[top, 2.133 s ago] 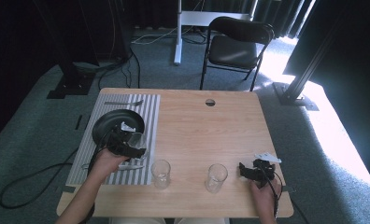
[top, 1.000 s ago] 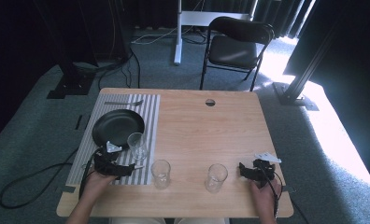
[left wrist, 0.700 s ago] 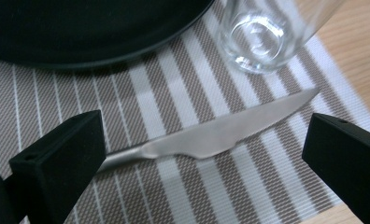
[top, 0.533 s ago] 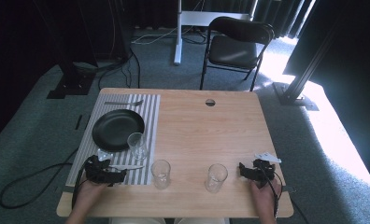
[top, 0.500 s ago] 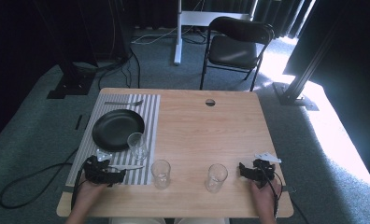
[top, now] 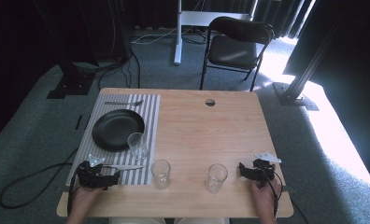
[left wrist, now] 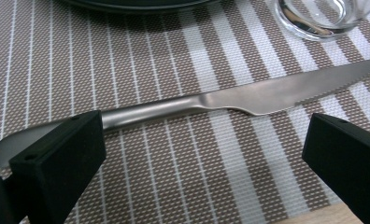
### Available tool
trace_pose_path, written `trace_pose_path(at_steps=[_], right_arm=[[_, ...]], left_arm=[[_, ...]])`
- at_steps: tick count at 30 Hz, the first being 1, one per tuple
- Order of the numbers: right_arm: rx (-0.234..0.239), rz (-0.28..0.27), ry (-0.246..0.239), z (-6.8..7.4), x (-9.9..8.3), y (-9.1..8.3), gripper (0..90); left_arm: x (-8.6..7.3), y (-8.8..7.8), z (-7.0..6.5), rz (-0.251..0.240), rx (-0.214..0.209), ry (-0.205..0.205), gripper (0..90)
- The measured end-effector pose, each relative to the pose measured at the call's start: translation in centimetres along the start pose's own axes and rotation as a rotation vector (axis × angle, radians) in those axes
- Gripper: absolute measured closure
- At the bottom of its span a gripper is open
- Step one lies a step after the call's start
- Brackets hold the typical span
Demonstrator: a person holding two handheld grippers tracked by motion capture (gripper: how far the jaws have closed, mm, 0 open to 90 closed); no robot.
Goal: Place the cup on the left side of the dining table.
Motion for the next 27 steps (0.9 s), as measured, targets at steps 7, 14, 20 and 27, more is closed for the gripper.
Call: trace_pose_path(at_steps=[7,14,20,27], right_arm=[[0.000,0.000,0.000,0.0,0.0,0.0,12.5],[0.000,-0.001,-0.001,0.0,0.0,0.0,12.5],[0.000,0.000,0.000,0.0,0.0,0.0,12.5],[0.000,0.000,-0.001,0.0,0.0,0.0,12.5]], left_arm=[[-0.8,0.1,0.6,-0.001,0.042,0.012,0.2],[-1.2,0.0,1.7,-0.038,0.071,-0.033,0.2],[-1.8,0.3,2.1,-0.039,0.073,-0.059,0.2],[-2.0,0.2,2.3,-0.049,0.073,-0.075,0.2]])
Point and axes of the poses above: each handheld gripper's, and its own axes: y roughly forward along the jaws, x roughly out of its top, z roughly to its left, the point moved 6 cm from there along y, roughly forward along the jaws, and after that the axes turned 1 degree about x, right-handed, at the moved point
